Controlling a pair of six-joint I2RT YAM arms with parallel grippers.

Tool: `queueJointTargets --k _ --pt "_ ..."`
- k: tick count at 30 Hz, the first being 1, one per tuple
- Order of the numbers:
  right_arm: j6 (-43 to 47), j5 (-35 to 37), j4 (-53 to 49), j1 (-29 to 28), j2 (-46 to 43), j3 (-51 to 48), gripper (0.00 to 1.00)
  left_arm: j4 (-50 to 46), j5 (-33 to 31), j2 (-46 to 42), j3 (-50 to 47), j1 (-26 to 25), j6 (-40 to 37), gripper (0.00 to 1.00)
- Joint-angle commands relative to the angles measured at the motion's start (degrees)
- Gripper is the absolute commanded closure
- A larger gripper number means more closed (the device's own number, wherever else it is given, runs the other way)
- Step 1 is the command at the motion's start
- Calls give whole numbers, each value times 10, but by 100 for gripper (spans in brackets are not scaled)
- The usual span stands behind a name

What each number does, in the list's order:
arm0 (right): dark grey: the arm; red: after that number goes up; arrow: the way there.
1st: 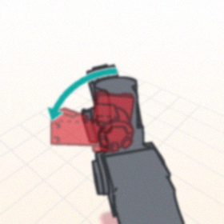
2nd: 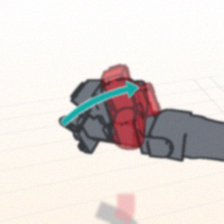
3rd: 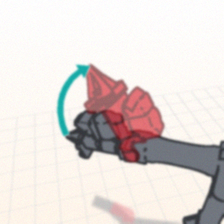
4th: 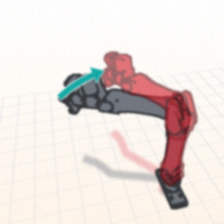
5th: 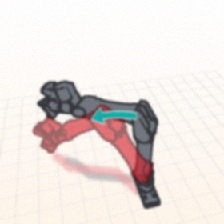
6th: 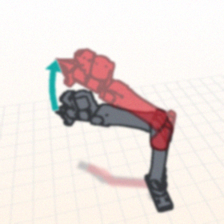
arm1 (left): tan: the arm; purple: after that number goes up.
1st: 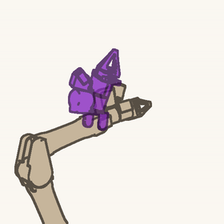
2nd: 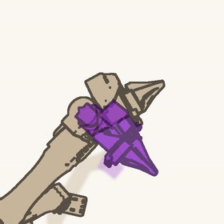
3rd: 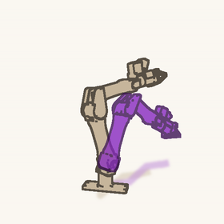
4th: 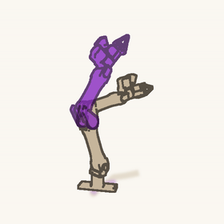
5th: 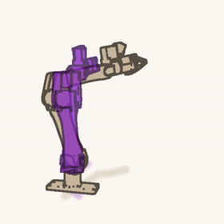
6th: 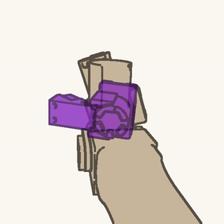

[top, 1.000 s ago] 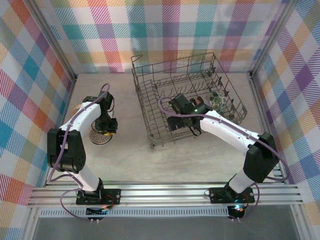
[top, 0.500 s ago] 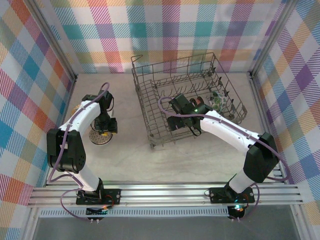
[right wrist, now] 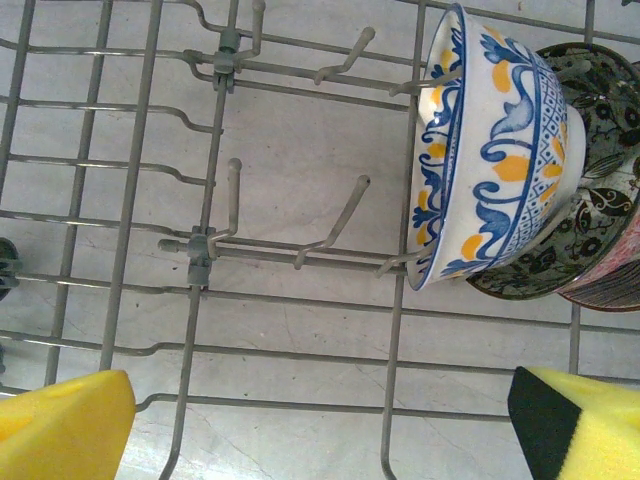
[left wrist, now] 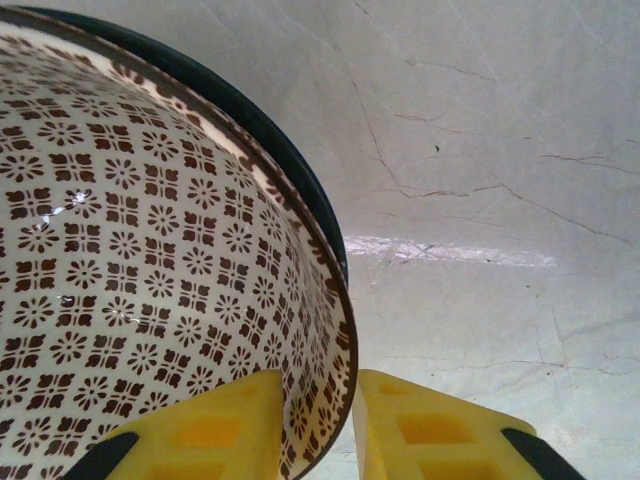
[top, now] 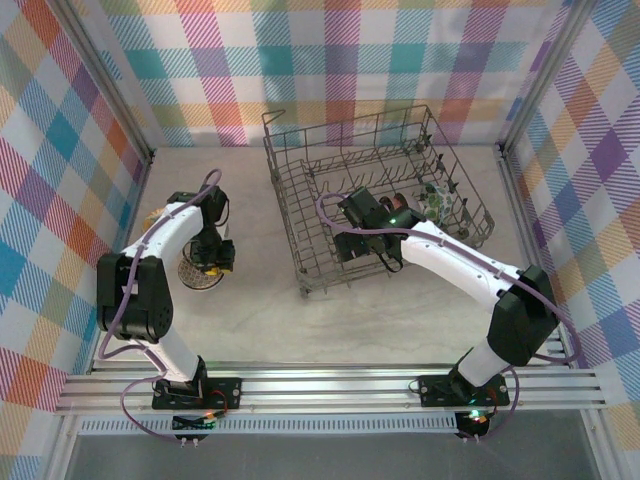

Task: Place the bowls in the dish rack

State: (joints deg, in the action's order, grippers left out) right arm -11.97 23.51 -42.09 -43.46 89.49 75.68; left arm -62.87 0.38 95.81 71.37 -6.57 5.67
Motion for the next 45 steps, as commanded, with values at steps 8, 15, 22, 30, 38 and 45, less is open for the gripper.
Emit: queueJointTargets --k 8,15,22,30,38,45 --pt "-16 -8 -23 0 -20 -3 3 -5 -4 -3 -8 0 -7 83" --pt "-16 -8 -25 1 -23 -2 4 -8 -5 -23 1 0 -3 90" --pt "-13 -9 -28 0 -27 2 4 -14 -5 -53 24 0 3 92" --pt "-7 -11 -32 0 -25 18 4 -11 6 -101 69 -1 38 92" --pt "-9 -15 -35 -1 -23 25 4 12 21 -144 84 -1 75 93" --pt "-7 -11 -41 -2 -22 34 4 33 55 -171 83 -3 113 93"
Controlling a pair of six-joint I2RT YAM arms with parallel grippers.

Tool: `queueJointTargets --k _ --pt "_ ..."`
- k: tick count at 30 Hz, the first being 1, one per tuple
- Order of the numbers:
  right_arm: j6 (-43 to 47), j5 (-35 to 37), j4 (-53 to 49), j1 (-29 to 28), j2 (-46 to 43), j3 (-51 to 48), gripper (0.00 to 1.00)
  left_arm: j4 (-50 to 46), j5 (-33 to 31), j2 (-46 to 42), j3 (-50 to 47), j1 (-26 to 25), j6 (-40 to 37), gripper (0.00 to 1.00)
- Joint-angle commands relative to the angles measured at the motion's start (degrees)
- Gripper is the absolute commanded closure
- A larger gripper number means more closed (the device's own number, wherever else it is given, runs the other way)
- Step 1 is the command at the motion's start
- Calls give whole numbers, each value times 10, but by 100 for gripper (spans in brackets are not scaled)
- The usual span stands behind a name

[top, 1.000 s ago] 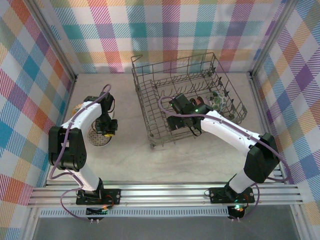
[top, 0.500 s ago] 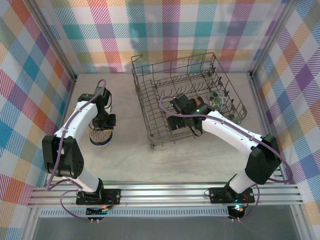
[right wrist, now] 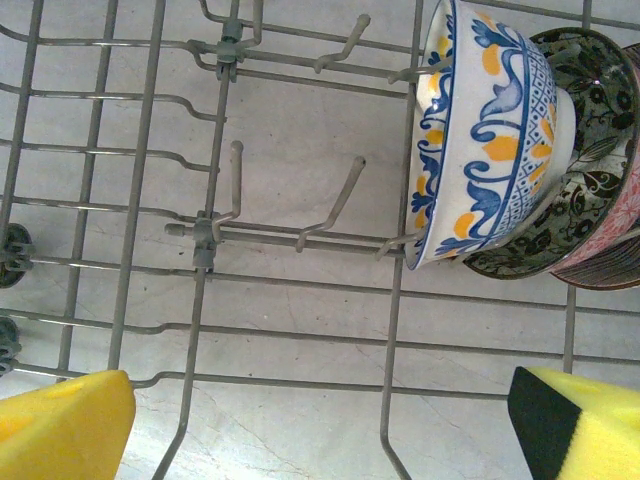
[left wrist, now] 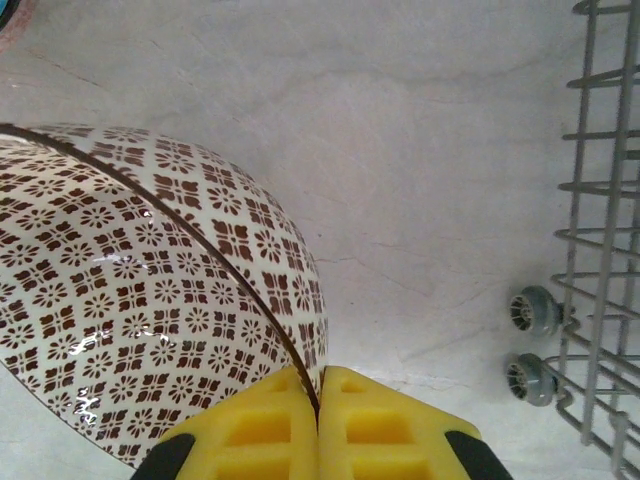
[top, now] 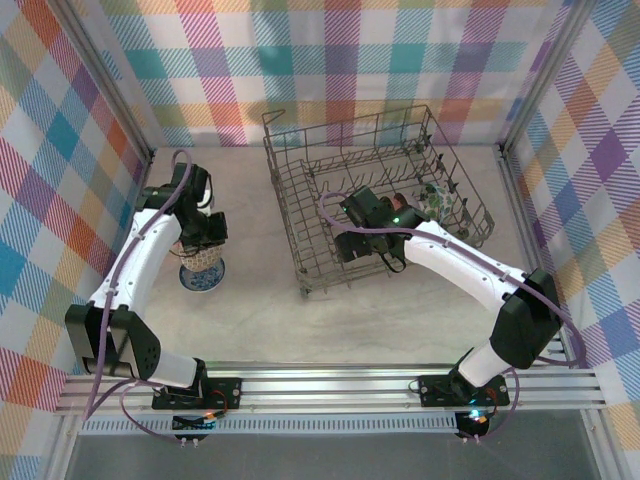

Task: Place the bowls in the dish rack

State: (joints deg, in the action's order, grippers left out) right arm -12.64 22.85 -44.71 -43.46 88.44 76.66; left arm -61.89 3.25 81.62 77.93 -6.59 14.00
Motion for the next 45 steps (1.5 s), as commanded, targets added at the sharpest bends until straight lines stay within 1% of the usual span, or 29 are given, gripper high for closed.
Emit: queueJointTargets --k 1,4,11,18,23,26,28,30,34,39,45 --pt "0 -5 -15 -2 -12 27 4 27 35 -34 20 -5 39 93" --pt "3 -7 -14 -2 -14 34 4 29 43 -44 49 -26 65 94" --pt "17 -31 -11 -2 -30 64 4 48 16 -49 157 -113 132 96" --pt "35 -76 7 -2 -55 89 5 78 -25 3 270 -221 169 96" --pt "42 -112 23 -4 -83 99 7 113 -53 39 337 -280 186 97" --pt "45 -137 51 -9 -110 95 10 150 -58 61 354 -307 203 98" --pt "43 -141 76 -13 -128 88 12 176 -54 78 360 -321 220 98" --pt "37 -130 93 -16 -141 87 15 205 -61 94 366 -338 235 98" --pt "28 -81 133 -22 -157 71 20 238 -70 126 389 -364 256 98" --pt "18 -40 182 -24 -165 48 26 259 -65 155 414 -381 280 98" --pt "13 25 232 -24 -166 22 32 274 -59 167 413 -389 308 99"
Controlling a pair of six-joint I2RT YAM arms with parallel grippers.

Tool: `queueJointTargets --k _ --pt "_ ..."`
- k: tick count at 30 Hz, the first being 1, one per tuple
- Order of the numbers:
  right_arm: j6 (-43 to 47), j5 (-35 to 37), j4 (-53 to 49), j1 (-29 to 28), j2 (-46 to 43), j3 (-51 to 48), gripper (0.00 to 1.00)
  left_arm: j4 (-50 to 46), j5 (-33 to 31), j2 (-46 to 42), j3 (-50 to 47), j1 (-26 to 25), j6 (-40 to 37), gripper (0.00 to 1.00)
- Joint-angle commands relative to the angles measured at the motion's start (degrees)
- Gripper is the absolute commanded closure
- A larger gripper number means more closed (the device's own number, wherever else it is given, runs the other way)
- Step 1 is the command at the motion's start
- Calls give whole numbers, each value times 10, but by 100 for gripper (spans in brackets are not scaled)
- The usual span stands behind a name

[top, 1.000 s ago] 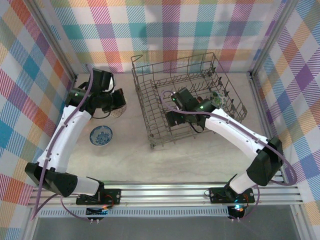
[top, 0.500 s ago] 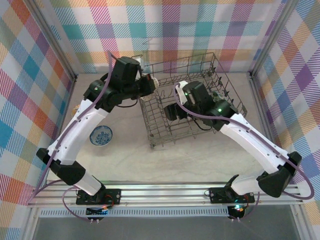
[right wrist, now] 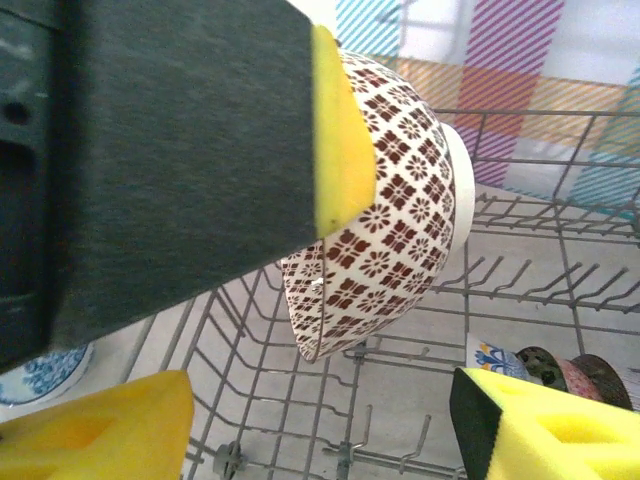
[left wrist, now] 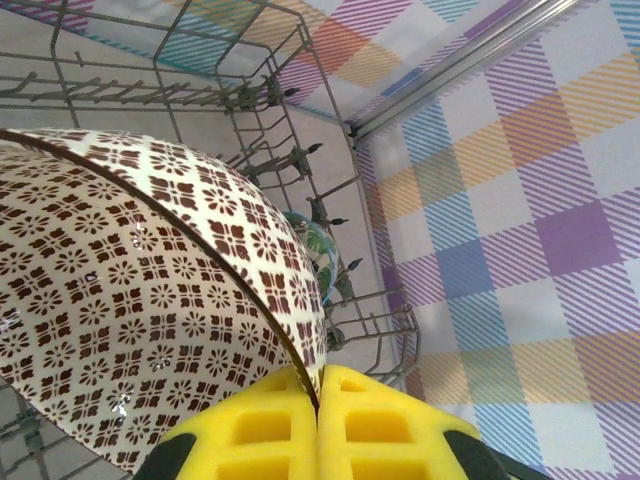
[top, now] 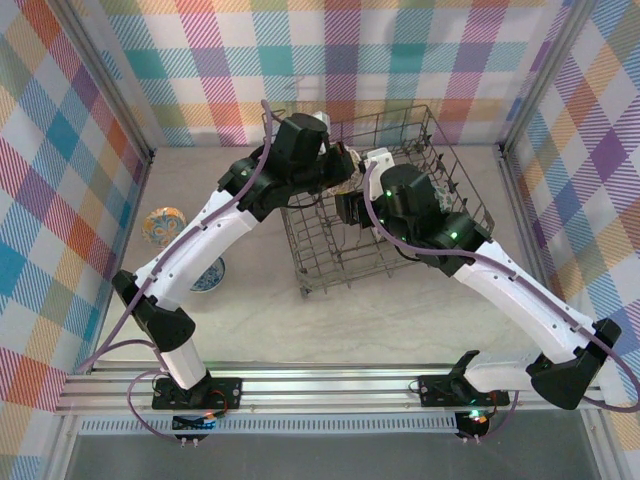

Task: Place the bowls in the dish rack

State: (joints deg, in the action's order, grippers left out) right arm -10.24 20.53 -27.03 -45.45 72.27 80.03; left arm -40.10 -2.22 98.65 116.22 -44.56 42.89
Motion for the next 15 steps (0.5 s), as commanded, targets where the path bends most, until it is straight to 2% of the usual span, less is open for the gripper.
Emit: queueJointTargets --k 1,15 --pt "-12 60 64 -4 -5 -16 33 57 -3 -2 30 -10 21 99" --pt "-49 121 82 -4 33 -17 42 60 -9 -2 27 -16 38 98"
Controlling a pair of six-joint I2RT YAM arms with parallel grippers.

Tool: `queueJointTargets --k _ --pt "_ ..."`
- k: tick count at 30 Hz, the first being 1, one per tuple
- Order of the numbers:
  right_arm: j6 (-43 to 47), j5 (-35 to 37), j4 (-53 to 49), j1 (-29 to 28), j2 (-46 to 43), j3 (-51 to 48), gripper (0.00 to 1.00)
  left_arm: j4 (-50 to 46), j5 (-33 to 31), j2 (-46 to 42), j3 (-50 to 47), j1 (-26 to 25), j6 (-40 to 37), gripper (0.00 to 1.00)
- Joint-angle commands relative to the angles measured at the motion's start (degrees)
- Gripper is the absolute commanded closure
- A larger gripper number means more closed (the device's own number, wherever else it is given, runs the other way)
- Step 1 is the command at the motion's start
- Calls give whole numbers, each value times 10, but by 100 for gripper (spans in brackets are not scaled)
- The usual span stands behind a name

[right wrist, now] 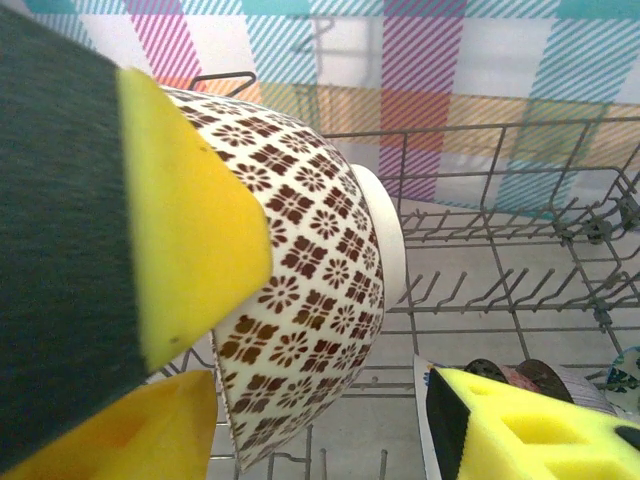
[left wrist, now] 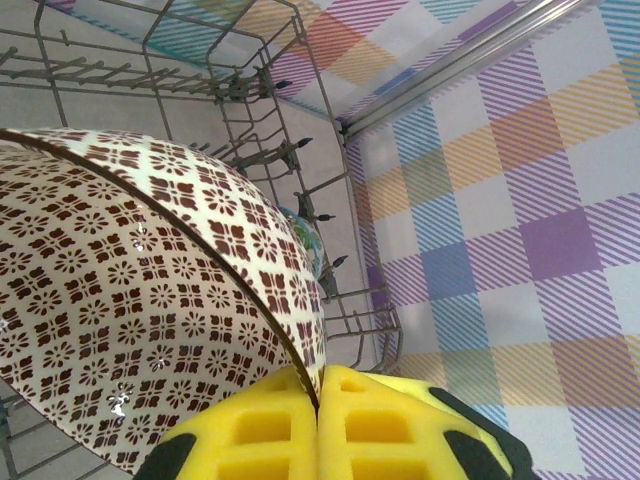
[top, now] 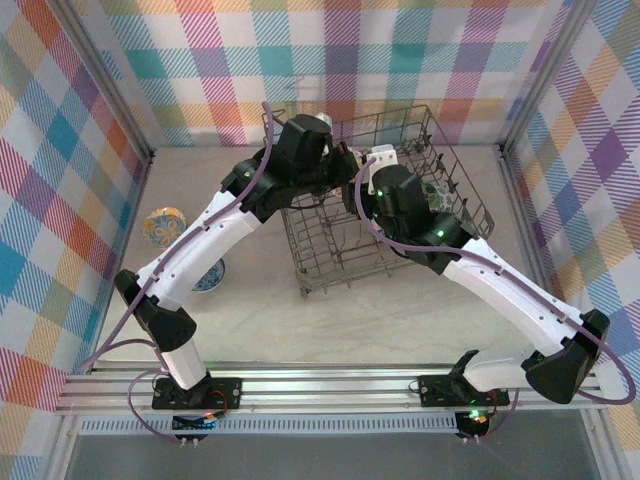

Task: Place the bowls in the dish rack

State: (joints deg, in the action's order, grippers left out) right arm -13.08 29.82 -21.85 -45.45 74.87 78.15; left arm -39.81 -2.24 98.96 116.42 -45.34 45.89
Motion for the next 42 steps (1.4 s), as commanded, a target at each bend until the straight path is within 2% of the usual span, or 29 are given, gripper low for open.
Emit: queueJointTargets --k 1,8,10,18,23,29,30,33,34,38,42 --pt "-24 31 31 -4 9 0 42 59 -8 -6 25 -8 9 98" --pt "-21 75 82 -4 15 -30 43 70 1 -2 23 -8 25 98" --pt "-16 86 99 -4 16 -39 48 71 4 1 22 -9 30 99" --pt "-3 123 139 -4 23 -60 58 66 7 6 23 -9 34 98" --pt "-3 130 145 -4 21 -63 72 68 14 10 23 -9 40 98" --pt "-1 136 143 -4 25 -63 79 70 16 9 18 -9 44 98" --pt "-2 137 143 -4 26 -63 83 70 18 9 18 -9 45 98" --pt "-6 142 142 -4 27 -64 85 69 21 9 15 -9 46 97" --pt "-8 143 140 -5 26 -64 89 68 21 9 15 -9 46 97" --pt "-9 146 137 -5 20 -66 95 68 20 8 7 -9 42 91" --pt "-17 150 119 -4 11 -67 100 67 16 3 -4 -9 35 80"
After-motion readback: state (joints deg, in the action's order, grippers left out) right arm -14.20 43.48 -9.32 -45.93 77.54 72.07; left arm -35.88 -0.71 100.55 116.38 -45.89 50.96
